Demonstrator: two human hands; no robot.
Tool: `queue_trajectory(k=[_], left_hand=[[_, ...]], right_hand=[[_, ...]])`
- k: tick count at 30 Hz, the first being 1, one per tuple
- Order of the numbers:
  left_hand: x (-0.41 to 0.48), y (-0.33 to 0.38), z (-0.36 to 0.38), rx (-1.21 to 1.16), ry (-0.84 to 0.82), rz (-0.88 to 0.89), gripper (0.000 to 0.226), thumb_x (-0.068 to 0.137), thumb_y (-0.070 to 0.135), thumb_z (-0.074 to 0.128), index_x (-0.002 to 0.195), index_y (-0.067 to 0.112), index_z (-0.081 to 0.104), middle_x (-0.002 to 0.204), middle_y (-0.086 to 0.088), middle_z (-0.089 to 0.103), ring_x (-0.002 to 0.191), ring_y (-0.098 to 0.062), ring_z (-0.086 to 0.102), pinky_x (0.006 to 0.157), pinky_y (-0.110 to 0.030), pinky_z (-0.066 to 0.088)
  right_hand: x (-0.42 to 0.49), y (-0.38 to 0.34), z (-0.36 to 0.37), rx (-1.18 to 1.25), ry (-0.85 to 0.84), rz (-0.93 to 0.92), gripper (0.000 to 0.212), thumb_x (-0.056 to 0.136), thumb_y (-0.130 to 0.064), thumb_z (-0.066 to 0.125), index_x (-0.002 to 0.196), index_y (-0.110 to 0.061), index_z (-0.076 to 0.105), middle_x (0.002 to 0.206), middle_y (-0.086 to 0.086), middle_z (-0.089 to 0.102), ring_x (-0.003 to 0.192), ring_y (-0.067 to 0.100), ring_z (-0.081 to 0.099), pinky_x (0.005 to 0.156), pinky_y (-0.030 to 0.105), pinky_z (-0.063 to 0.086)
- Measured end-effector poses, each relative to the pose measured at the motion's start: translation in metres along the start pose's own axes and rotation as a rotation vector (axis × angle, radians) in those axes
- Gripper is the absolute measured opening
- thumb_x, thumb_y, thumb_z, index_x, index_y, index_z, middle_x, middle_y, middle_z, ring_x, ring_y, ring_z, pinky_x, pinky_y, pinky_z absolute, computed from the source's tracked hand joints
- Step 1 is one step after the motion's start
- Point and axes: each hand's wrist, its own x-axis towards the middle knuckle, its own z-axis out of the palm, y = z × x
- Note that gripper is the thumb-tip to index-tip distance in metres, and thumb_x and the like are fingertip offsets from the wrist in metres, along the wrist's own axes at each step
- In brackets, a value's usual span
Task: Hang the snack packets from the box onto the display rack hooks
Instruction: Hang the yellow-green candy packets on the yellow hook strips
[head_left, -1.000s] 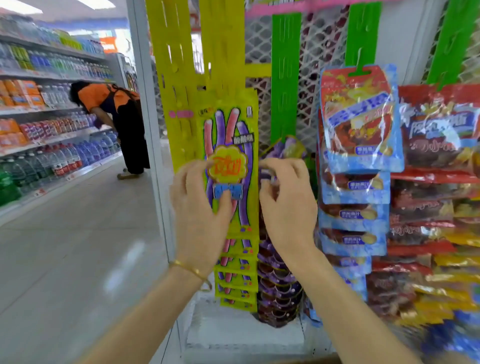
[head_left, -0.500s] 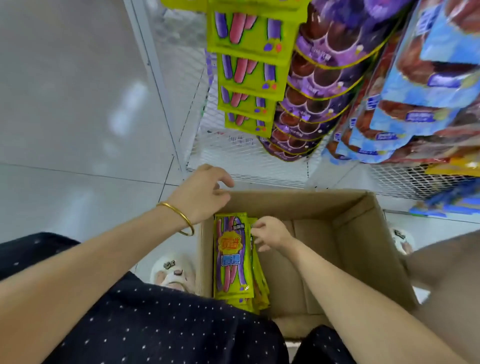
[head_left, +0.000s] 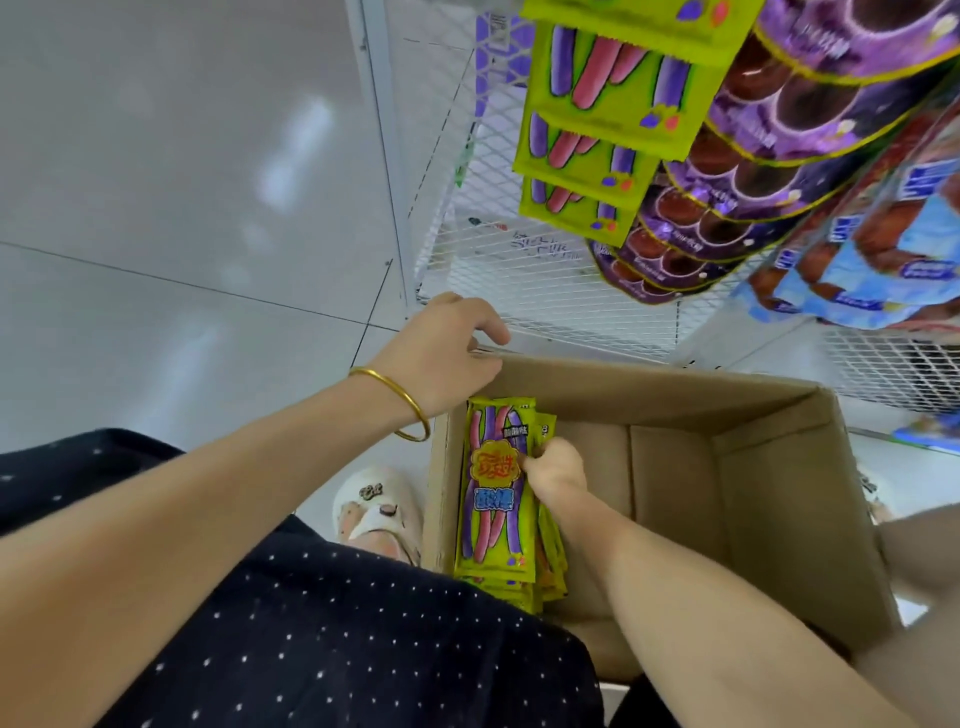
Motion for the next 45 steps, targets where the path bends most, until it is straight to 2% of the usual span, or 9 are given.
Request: queue_trajectory(k=[8,13,17,22,26,30,34,42,45], left_hand=[[0.002,-0.003,0.001,-0.017,0.023,-0.014,0.016,0.085,0.014,0.057,0.097,0.025,0.057,0.119,-0.002,0.050,0.097,-0.012,0.056,0.067,-0.005,0.034],[0.007,-0.003,0.007,0.015,0.008,-0.014,0.036,0.084,0.019,0.062,0.118,0.018,0.053,0.127,-0.008,0.046,0.106,-0.020,0.054,0.078,-0.018,0.037],[0.007,0.007,0.008,0.007,-0.007,-0.053,0.070,0.080,0.027,0.070,0.139,0.015,0.034,0.138,-0.009,0.038,0.123,-0.025,0.043,0.097,-0.033,0.040],[0.006,0.047,-0.010,-0.235,0.192,0.082,0.004,0.088,0.014,0.060,0.090,0.012,0.062,0.081,-0.004,0.059,0.073,-0.007,0.055,0.063,-0.012,0.039],[-0.006,0.083,-0.032,-0.304,0.234,0.118,0.029,0.090,0.021,0.058,0.074,-0.002,0.057,0.064,-0.010,0.043,0.059,-0.015,0.042,0.060,-0.022,0.037],[-0.015,0.124,-0.068,-0.411,0.232,0.206,0.047,0.086,0.038,0.060,0.079,-0.009,0.056,0.071,-0.013,0.048,0.069,-0.022,0.047,0.066,-0.041,0.041],[-0.028,0.177,-0.131,-0.337,0.292,0.346,0.075,0.069,0.057,0.056,0.097,-0.013,0.057,0.083,-0.027,0.059,0.070,-0.032,0.054,0.074,-0.051,0.049],[-0.032,0.293,-0.268,-0.305,0.752,0.652,0.023,0.094,0.026,0.050,0.085,0.010,0.064,0.083,-0.011,0.053,0.062,-0.006,0.048,0.047,-0.017,0.045],[-0.018,0.318,-0.303,-0.338,0.919,0.678,0.021,0.096,0.030,0.045,0.083,0.016,0.055,0.077,0.002,0.048,0.051,0.008,0.046,0.056,-0.030,0.048]], right_hand=[[0.001,-0.009,-0.001,-0.001,-0.132,-0.179,0.040,0.086,-0.025,0.065,0.061,-0.020,0.034,0.075,0.002,0.049,0.067,0.017,0.046,0.058,0.027,0.033],[-0.024,-0.002,-0.066,0.534,-0.498,-0.218,0.023,0.082,-0.004,0.065,0.076,-0.006,0.044,0.090,0.020,0.065,0.079,0.028,0.064,0.067,0.036,0.049],[-0.048,-0.021,-0.134,0.554,-0.539,-0.378,0.042,0.068,-0.017,0.077,0.097,-0.002,0.050,0.102,0.024,0.063,0.092,0.031,0.062,0.078,0.040,0.051],[-0.090,-0.049,-0.188,0.642,-0.497,-0.562,0.014,0.083,-0.005,0.059,0.090,-0.010,0.048,0.104,0.015,0.065,0.092,0.024,0.064,0.079,0.037,0.052],[-0.140,-0.077,-0.212,0.653,-0.138,-0.847,0.019,0.090,-0.007,0.056,0.098,-0.022,0.048,0.096,-0.001,0.063,0.083,0.007,0.063,0.069,0.022,0.052],[-0.194,-0.112,-0.241,0.643,0.306,-1.170,0.043,0.081,-0.016,0.069,0.089,-0.040,0.034,0.094,0.006,0.052,0.081,0.027,0.058,0.069,0.038,0.051],[-0.240,-0.158,-0.287,0.490,0.507,-1.355,0.033,0.083,-0.007,0.065,0.086,-0.037,0.051,0.084,-0.022,0.055,0.080,-0.002,0.054,0.075,0.017,0.041],[-0.312,-0.264,-0.394,0.602,0.738,-1.562,0.022,0.083,0.004,0.058,0.089,-0.015,0.068,0.083,-0.019,0.060,0.079,-0.014,0.054,0.078,0.005,0.039],[-0.328,-0.300,-0.423,0.591,0.821,-1.587,0.021,0.086,0.007,0.053,0.091,-0.009,0.066,0.083,-0.019,0.057,0.079,-0.013,0.053,0.076,0.003,0.038]])
